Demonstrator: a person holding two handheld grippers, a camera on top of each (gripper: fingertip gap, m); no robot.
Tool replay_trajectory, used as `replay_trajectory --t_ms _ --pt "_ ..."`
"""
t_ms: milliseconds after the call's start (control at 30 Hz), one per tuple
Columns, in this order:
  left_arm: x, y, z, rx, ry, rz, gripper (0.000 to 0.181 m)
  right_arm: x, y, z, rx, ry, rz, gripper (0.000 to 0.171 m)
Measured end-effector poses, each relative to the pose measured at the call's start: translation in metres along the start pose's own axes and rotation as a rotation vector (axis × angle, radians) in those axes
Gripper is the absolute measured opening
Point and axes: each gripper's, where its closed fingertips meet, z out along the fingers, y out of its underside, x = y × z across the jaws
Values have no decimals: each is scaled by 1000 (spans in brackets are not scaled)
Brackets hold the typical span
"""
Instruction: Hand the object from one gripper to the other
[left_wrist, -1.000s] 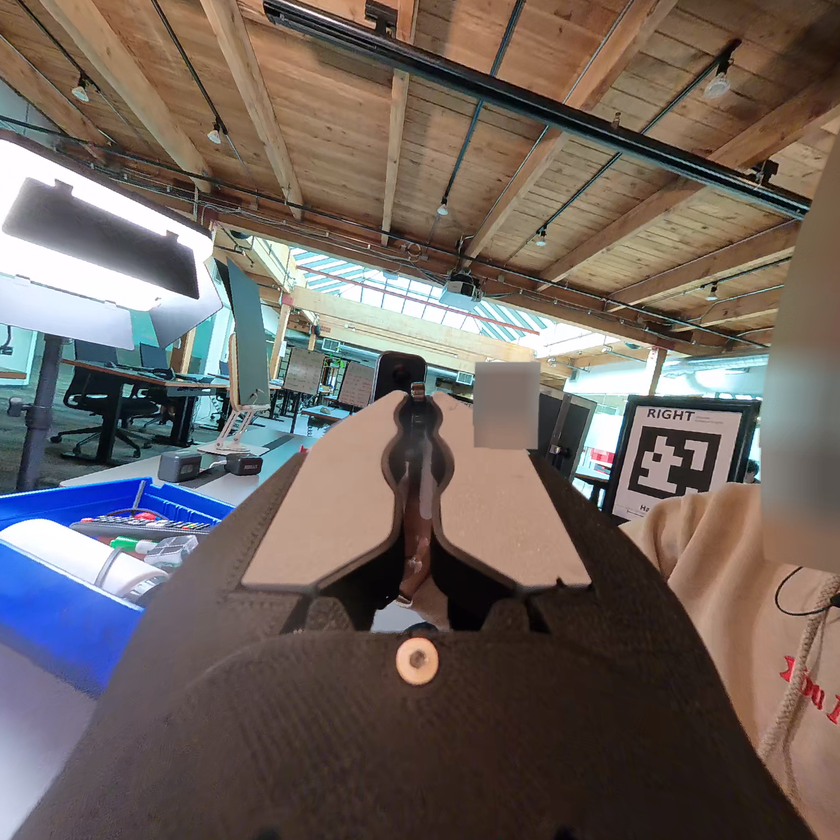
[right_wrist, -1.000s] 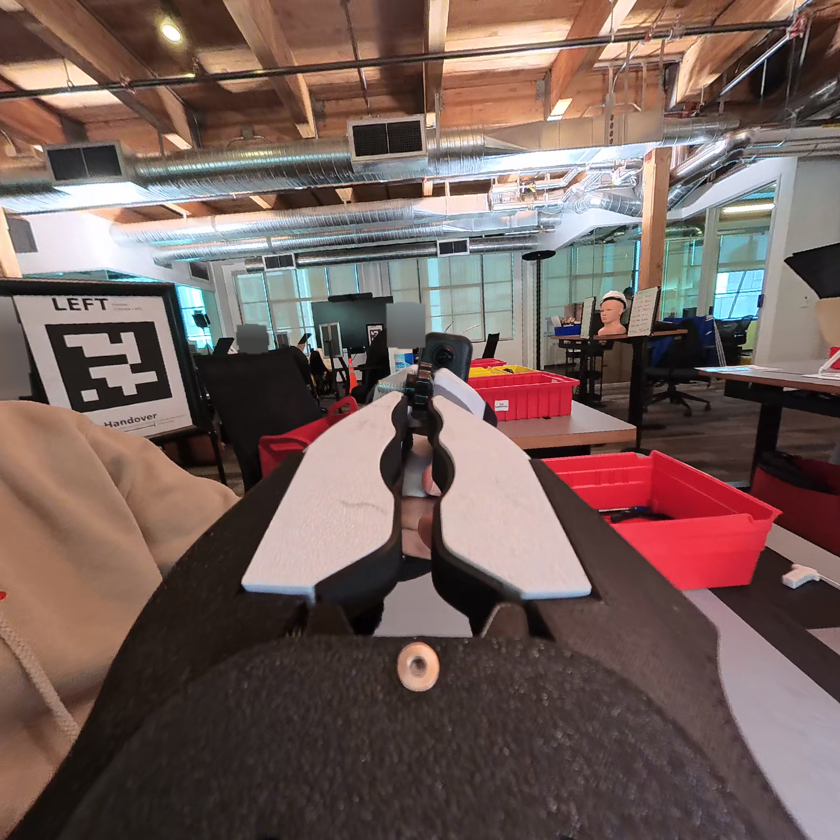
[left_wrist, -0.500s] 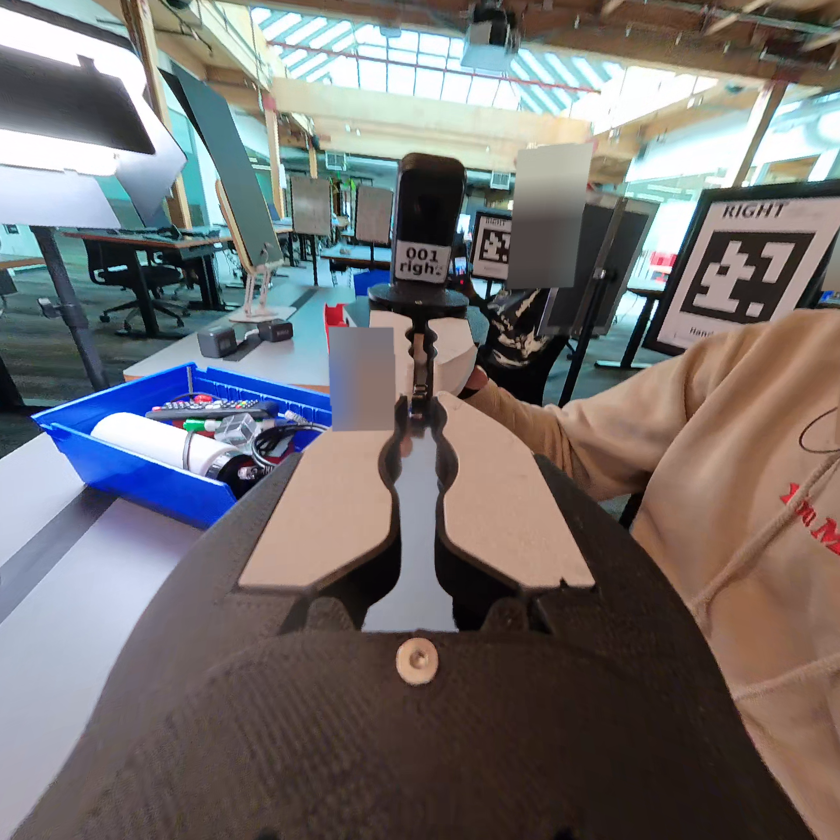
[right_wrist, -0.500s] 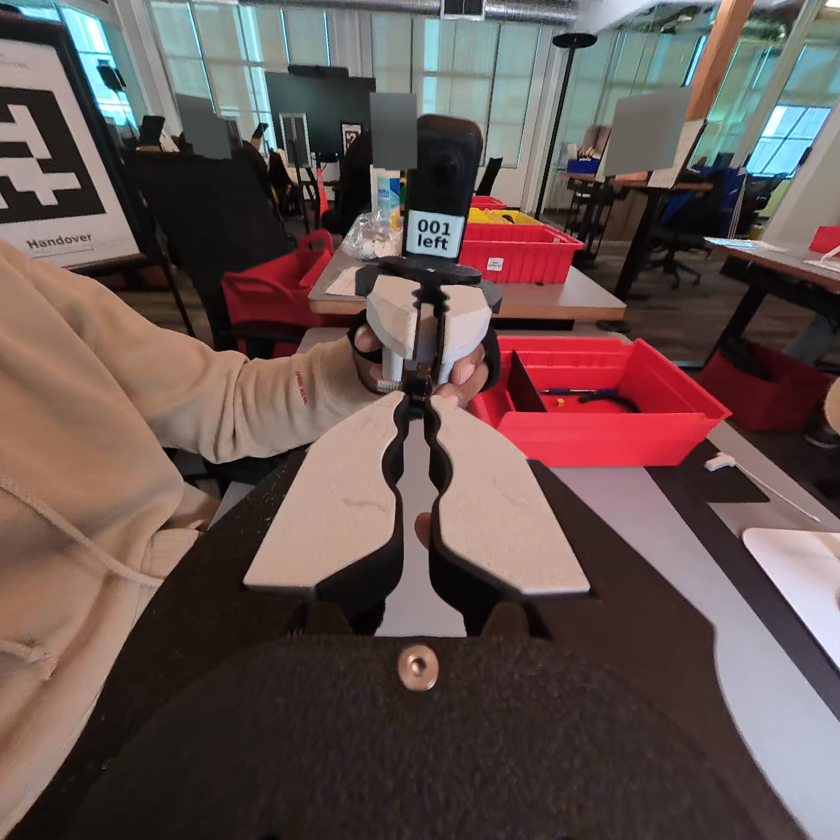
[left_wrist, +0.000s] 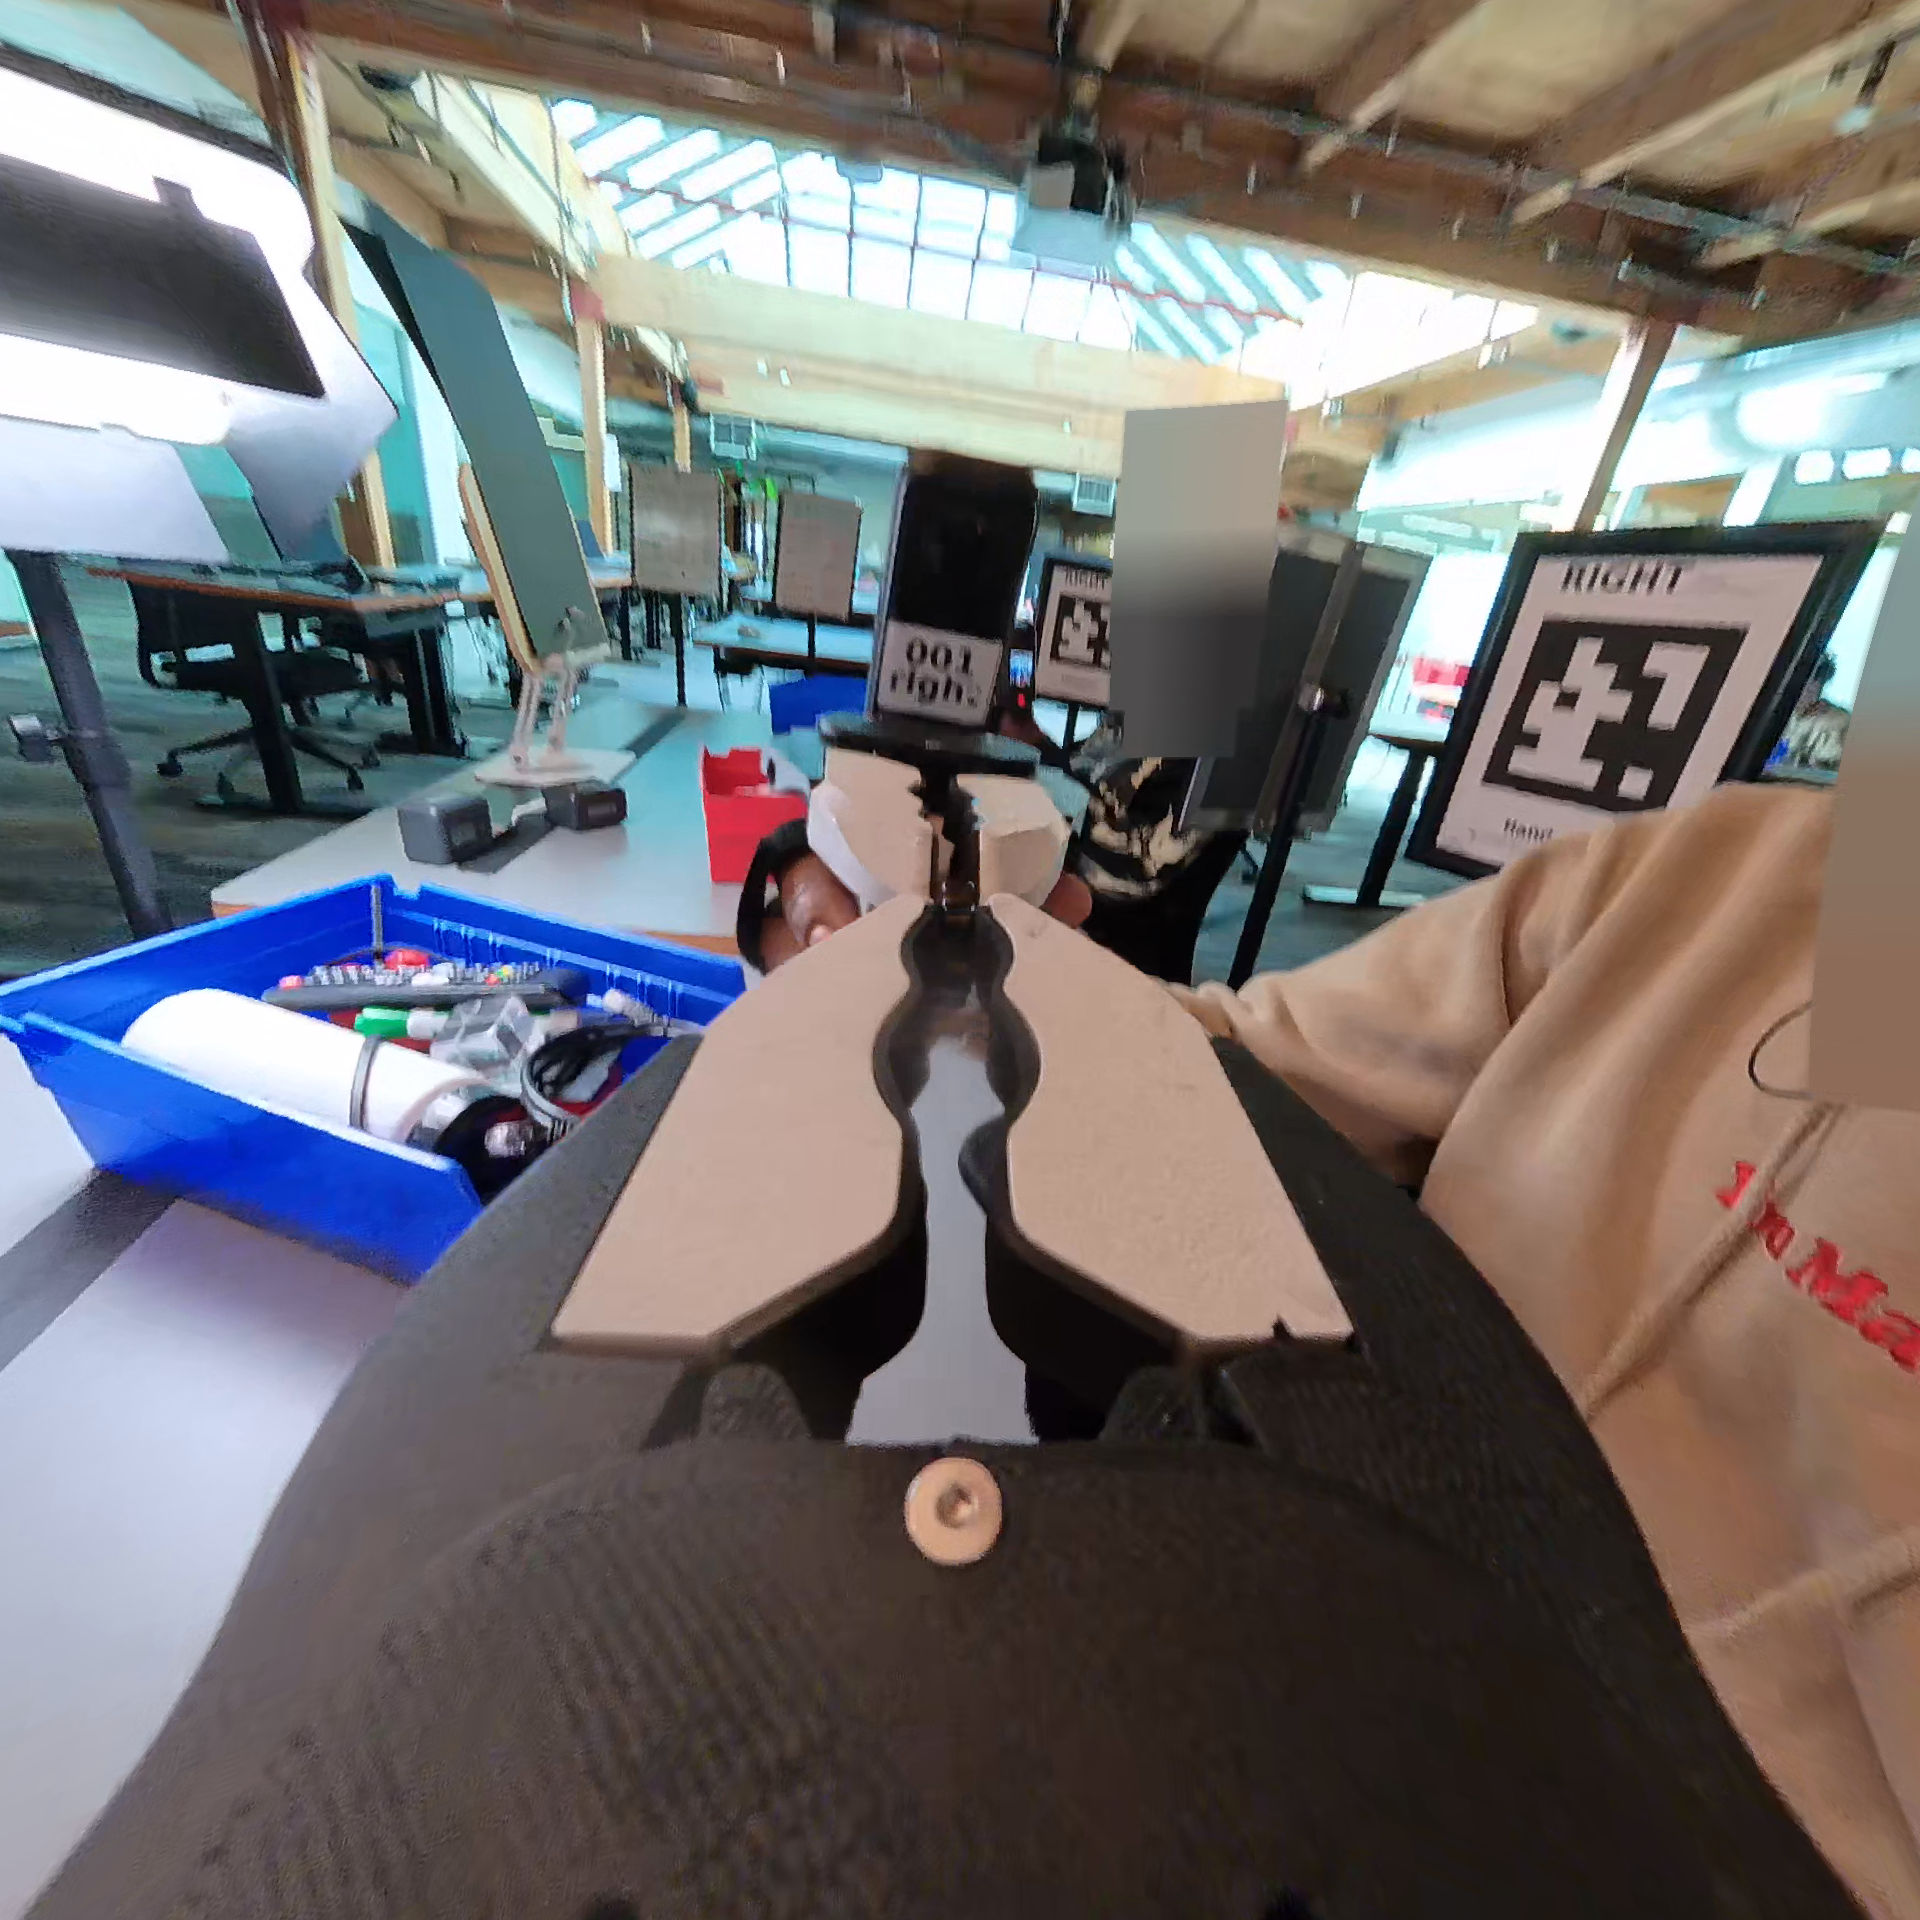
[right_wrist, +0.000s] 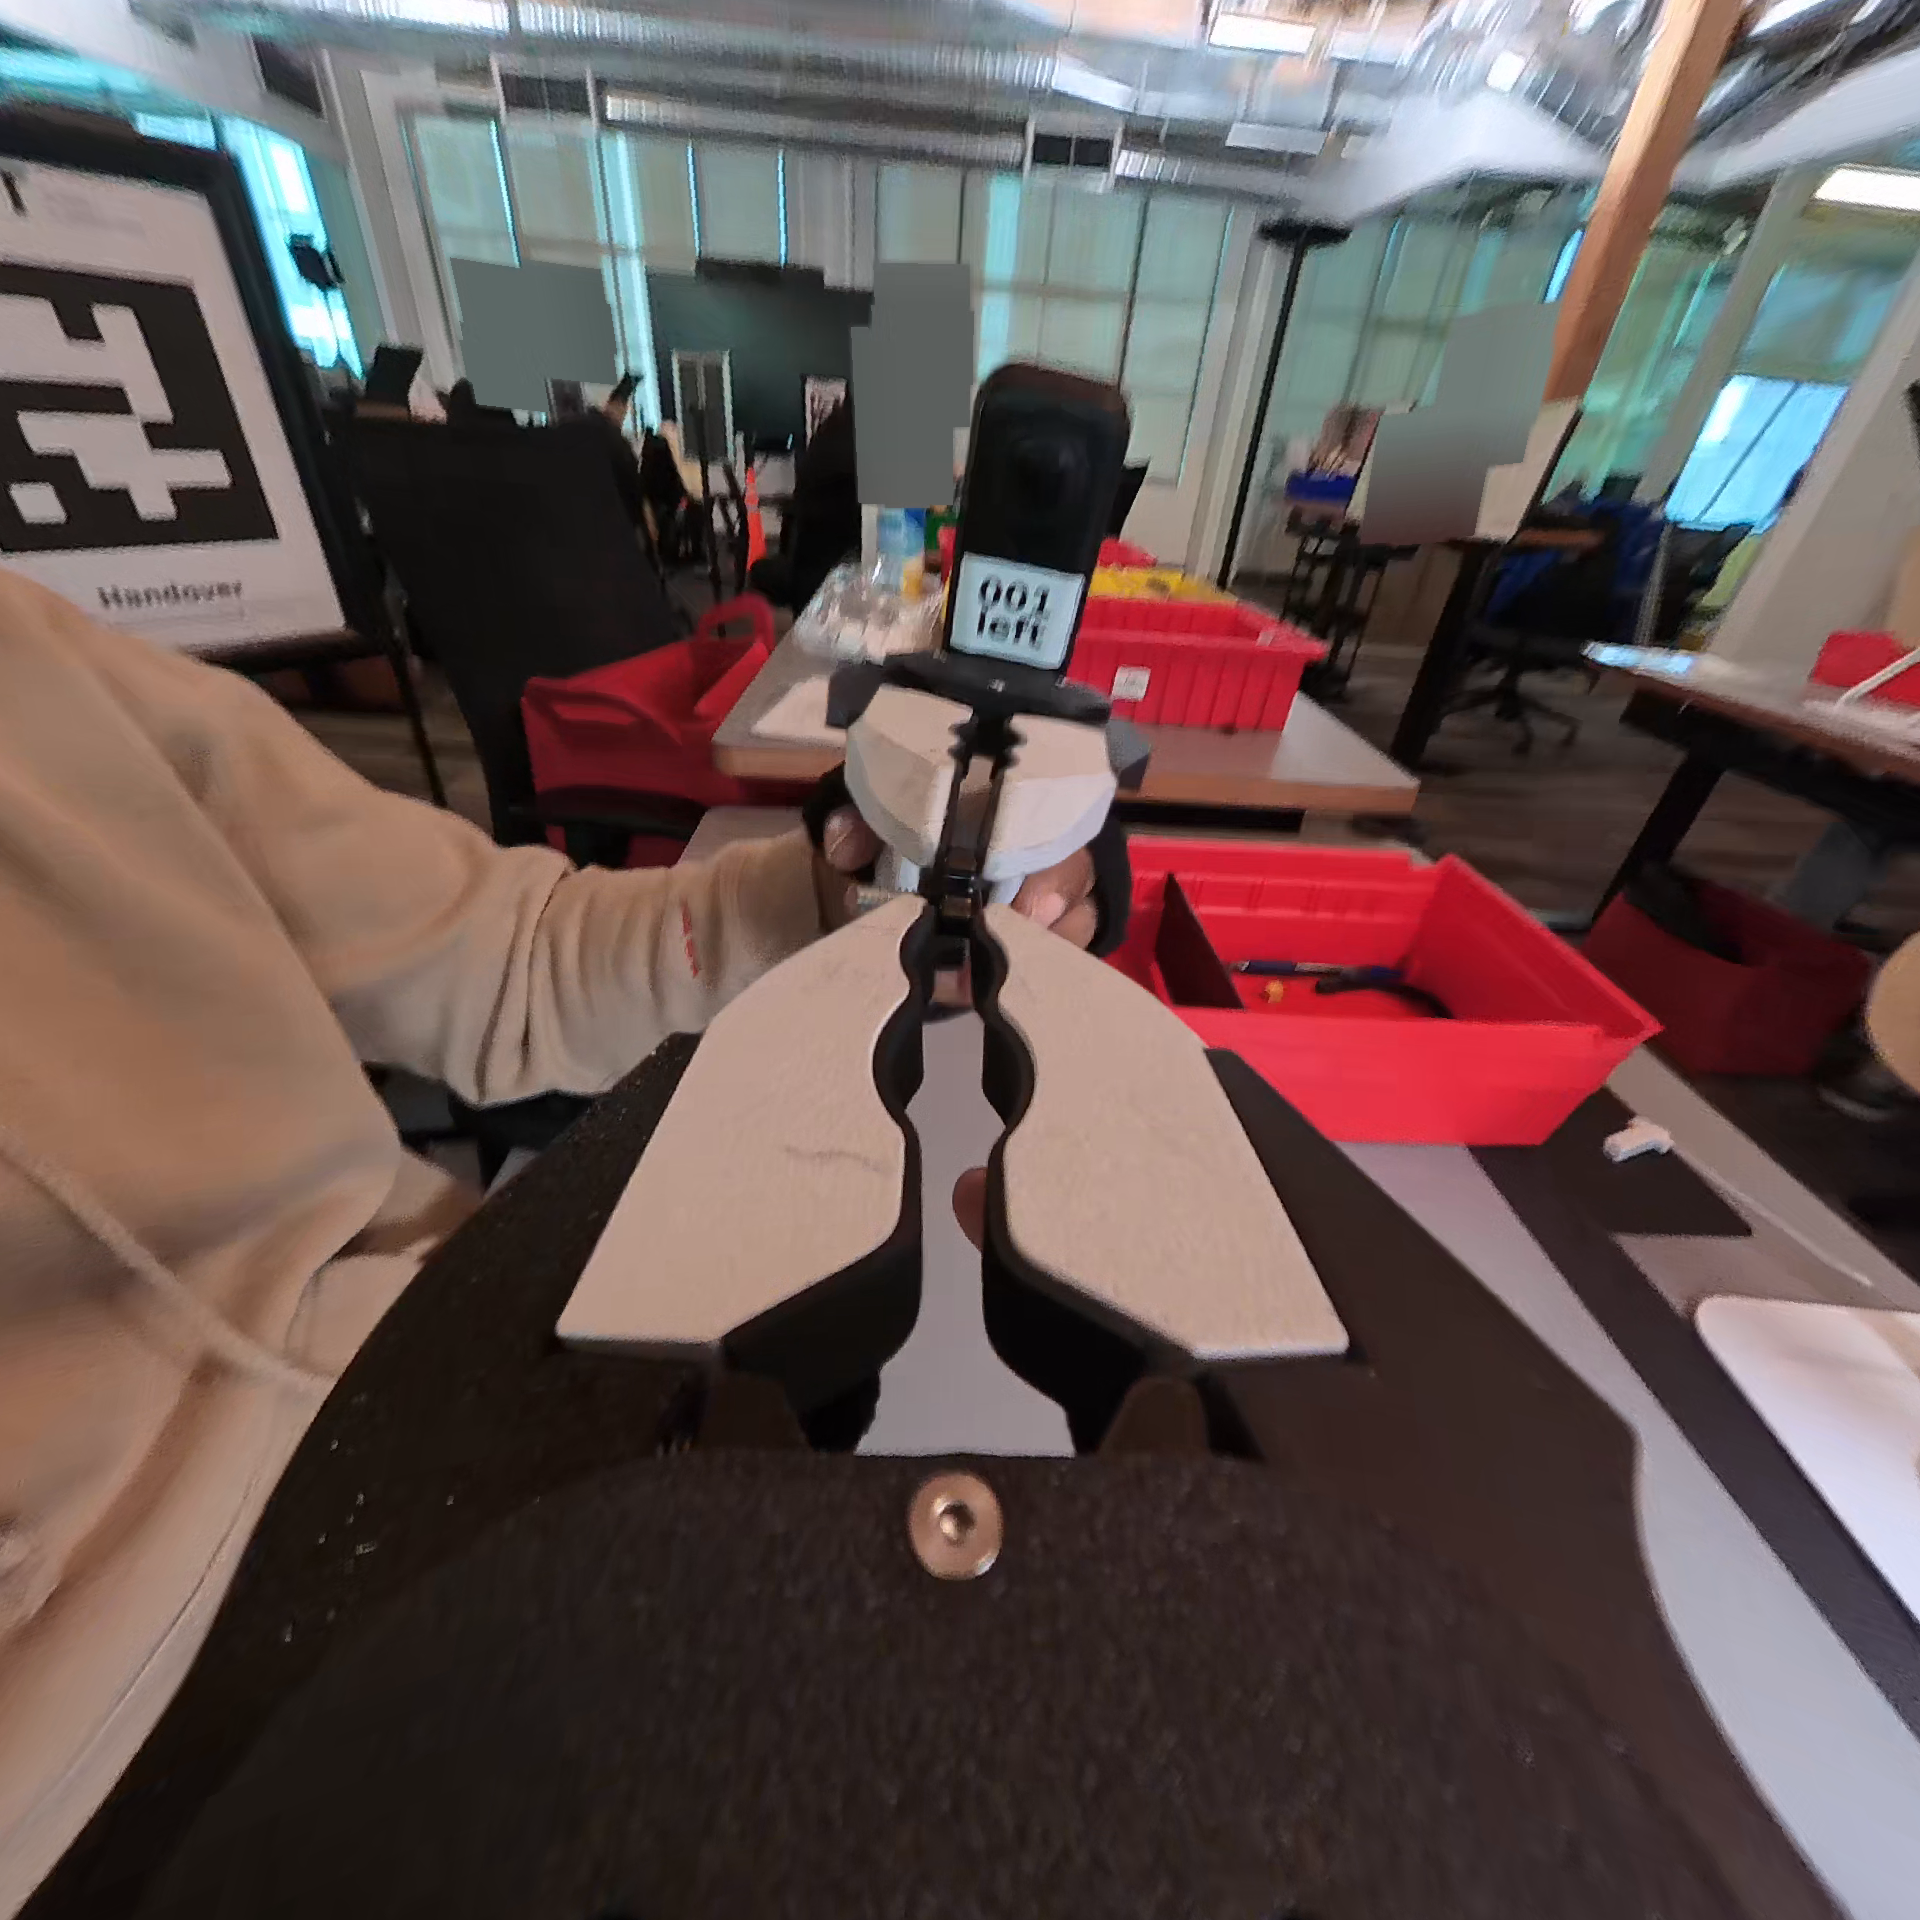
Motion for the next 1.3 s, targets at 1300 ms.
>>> replay_trajectory --t_ms 1300 --pt "3 30 1 -211 -7 28 11 -9 31 0 -226 -40 -34 5"
